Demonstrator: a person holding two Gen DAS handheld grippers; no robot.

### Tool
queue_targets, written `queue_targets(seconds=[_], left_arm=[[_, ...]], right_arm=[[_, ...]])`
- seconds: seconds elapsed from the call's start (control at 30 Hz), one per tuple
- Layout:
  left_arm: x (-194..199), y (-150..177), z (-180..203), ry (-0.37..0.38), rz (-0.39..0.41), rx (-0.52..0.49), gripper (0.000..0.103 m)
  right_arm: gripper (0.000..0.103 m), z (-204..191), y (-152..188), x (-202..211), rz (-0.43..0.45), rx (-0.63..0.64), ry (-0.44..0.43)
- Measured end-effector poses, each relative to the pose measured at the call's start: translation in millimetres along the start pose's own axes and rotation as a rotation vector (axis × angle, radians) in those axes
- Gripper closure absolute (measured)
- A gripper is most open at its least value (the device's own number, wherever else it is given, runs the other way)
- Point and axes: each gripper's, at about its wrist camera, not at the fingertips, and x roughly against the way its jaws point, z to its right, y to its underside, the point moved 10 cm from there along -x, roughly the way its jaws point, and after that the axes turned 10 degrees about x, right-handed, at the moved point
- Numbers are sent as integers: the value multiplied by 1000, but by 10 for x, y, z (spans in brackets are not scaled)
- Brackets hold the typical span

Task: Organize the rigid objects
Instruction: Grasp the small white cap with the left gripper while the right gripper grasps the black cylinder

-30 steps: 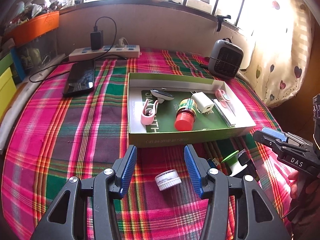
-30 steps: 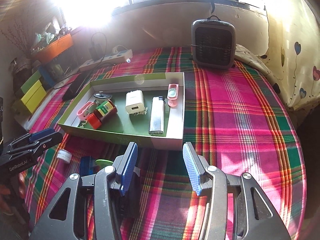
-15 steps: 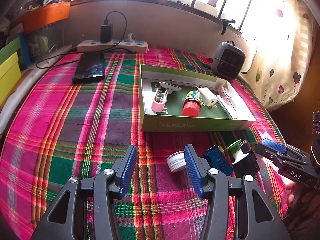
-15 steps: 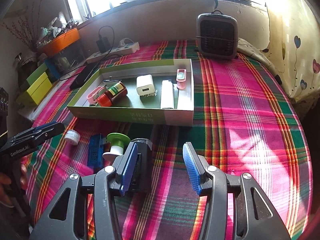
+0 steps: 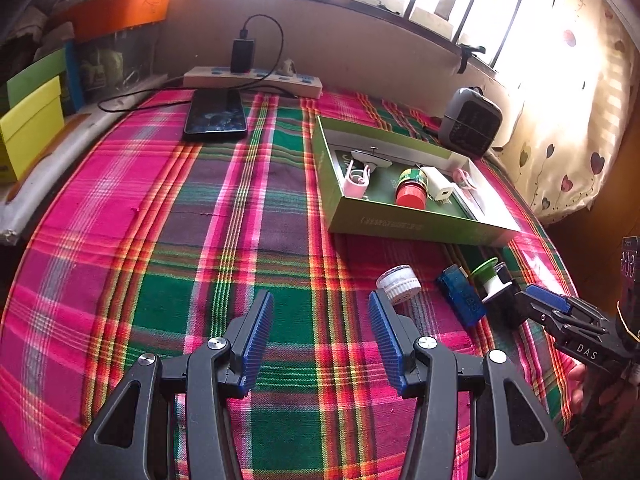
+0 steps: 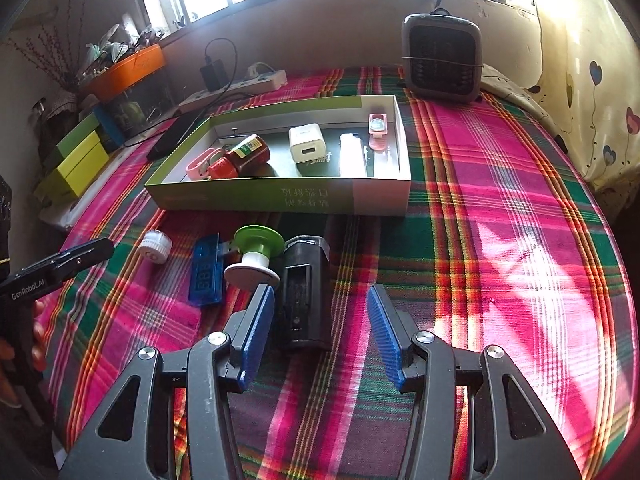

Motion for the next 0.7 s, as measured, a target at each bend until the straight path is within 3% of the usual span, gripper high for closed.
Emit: queue_targets(seconds=[0.7], left_arm=[[-261,70,221,90,-90,-21,54]], right_arm=[[53,-17,-32,-193,-50,65,96]])
